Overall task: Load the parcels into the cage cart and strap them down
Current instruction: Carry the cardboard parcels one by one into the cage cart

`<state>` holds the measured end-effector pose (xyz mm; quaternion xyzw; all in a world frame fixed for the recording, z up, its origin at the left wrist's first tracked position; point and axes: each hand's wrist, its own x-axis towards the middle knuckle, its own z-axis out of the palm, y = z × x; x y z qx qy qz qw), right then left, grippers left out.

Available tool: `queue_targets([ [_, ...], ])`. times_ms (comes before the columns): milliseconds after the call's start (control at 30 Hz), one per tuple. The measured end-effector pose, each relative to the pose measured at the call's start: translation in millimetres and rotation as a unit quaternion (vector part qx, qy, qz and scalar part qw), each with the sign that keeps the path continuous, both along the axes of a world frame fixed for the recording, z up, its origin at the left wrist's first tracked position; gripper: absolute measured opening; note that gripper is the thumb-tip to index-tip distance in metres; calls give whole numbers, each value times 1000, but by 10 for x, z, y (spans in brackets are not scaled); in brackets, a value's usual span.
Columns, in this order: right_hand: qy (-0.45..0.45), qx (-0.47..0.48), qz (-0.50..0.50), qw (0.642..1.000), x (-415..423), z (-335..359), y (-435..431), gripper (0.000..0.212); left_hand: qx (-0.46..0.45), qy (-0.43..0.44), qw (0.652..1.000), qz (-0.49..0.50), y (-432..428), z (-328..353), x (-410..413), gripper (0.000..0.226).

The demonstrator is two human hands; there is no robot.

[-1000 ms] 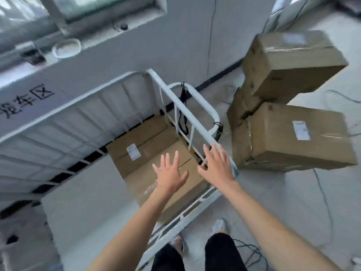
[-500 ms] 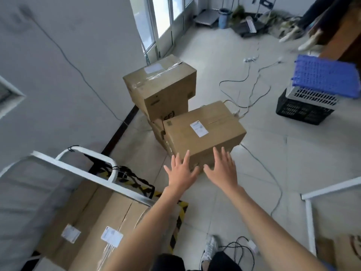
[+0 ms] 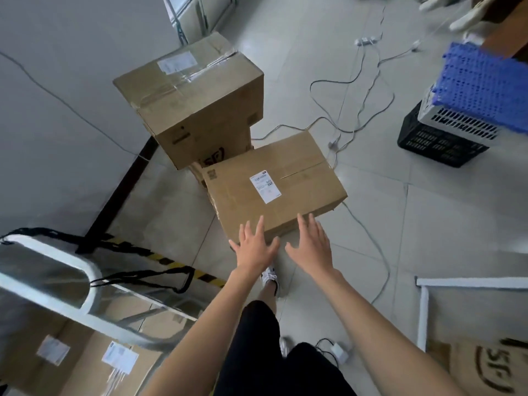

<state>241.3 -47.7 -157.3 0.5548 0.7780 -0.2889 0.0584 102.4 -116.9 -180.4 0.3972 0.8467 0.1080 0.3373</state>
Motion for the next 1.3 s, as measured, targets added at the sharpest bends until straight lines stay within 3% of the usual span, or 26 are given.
queue_targets([
  [300,-79,-87,49,992,-292,-782,1076,86,-111,-49,993,13,1108,-915,-349,76],
  [467,-85,-101,50,990,-287,-1162,1644,79,-147,-81,979,120,1329,-1358,-695,77],
  [600,-92,-98,70,988,-333,-1531,2204,76,-166,-49,969,178,1338,-1674,-956,84],
  [733,-100,-74,81,989,-376,-1856,2853,76,-142,-17,948,285,1360,-1917,-1337,97],
  [833,-99,-44,47,993,-391,-2058,3362,83,-98,-42,929,355,1383,-2088,-1626,112],
  [967,-52,-127,-70,988,-404,-2292,3873,109,-38,-107,899,423,1394,-2260,-1883,130],
  [1067,-19,-188,-103,977,-415,-2376,4015,116,-36,-119,888,442,1384,-2321,-1986,131],
  [1300,5,-196,-113,974,-407,-2173,3954,116,-19,-127,869,478,1302,-2083,-1912,117],
])
